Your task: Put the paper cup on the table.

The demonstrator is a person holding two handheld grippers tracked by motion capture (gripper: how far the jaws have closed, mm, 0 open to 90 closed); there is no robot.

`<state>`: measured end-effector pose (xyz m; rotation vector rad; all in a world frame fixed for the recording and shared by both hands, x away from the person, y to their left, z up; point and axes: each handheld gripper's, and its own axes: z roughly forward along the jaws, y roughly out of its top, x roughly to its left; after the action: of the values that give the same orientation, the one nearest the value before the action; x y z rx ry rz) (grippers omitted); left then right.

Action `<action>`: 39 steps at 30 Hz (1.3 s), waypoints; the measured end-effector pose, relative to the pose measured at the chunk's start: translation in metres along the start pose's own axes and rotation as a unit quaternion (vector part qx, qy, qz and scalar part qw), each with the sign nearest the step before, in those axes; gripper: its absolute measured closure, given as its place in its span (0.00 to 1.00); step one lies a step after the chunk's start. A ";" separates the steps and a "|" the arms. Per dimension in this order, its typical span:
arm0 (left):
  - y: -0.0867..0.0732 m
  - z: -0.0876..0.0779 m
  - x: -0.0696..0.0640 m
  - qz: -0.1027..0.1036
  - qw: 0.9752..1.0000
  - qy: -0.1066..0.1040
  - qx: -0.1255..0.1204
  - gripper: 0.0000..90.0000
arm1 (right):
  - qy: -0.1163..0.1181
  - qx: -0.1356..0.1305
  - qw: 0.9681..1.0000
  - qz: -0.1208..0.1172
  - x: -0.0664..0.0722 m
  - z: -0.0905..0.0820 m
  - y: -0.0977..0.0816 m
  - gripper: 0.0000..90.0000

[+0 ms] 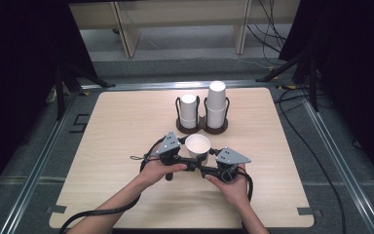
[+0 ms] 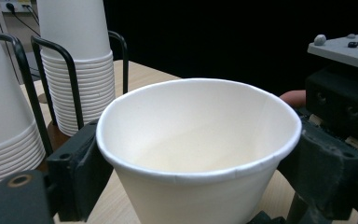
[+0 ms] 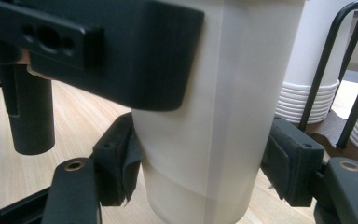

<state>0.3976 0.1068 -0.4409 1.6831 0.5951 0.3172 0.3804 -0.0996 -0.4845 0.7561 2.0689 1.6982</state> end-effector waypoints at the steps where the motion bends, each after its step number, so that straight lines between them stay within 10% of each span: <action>1: 0.000 0.001 0.000 0.000 1.000 -0.002 -0.007 0.17 | -0.008 0.009 1.000 -0.005 0.000 -0.002 0.001 0.38; 17: 0.005 -0.012 0.001 0.059 0.998 0.027 -0.015 0.26 | -0.009 0.031 0.999 0.006 0.001 -0.001 0.001 0.22; 39: 0.000 -0.056 0.031 0.054 0.994 0.088 -0.026 0.26 | -0.023 0.013 0.999 0.019 -0.007 -0.008 0.000 0.23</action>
<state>0.3944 0.1705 -0.4336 1.6499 0.6207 0.5581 0.3811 -0.1103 -0.4832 0.8387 2.0631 1.6607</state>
